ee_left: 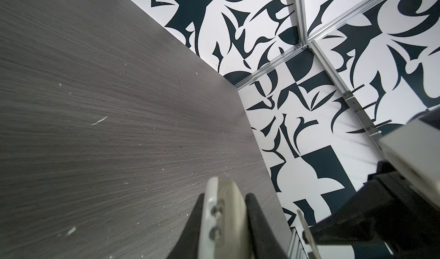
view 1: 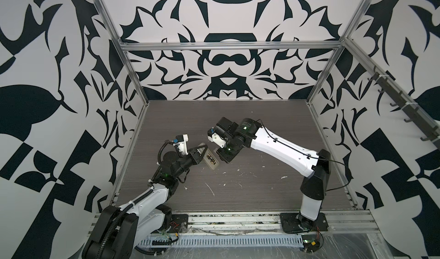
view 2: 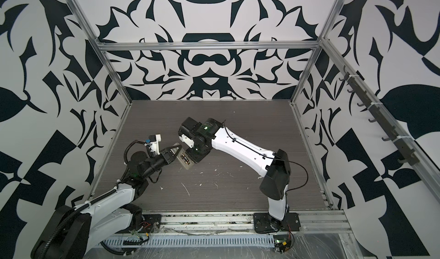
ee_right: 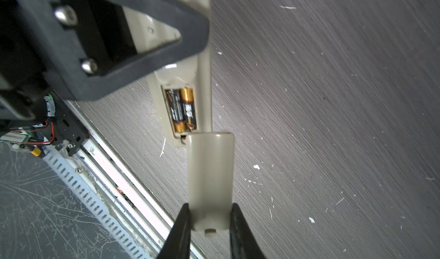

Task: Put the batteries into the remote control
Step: 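Carry the cover with the right gripper onto the remote's battery compartment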

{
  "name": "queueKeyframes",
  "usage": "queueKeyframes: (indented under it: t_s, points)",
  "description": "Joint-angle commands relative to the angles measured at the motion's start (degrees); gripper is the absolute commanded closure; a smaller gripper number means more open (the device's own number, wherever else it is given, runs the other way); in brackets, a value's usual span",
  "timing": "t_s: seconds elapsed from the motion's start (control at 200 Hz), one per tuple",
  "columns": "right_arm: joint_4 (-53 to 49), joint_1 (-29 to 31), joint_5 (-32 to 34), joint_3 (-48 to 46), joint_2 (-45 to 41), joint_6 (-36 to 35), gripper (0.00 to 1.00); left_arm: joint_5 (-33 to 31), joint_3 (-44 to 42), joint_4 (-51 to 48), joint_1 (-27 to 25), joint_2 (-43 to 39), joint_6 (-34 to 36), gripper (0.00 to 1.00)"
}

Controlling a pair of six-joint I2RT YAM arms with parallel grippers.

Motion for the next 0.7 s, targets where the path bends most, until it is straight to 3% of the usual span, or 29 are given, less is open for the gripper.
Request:
queueKeyframes:
  t_s: [0.0,0.31,0.695]
  points:
    - [-2.0,0.6,-0.3,4.4,1.6,-1.2,0.86,0.2,-1.3,5.6,0.2,0.5,-2.5,1.00]
    - [-6.0,1.0,-1.1,13.3,8.0,-1.2,0.87,-0.5,-2.8,7.9,0.2,0.1,-4.5,1.00]
    - [-7.9,1.6,-1.5,14.1,8.2,-0.8,0.87,-1.6,-3.4,8.7,0.2,-1.1,-5.6,1.00]
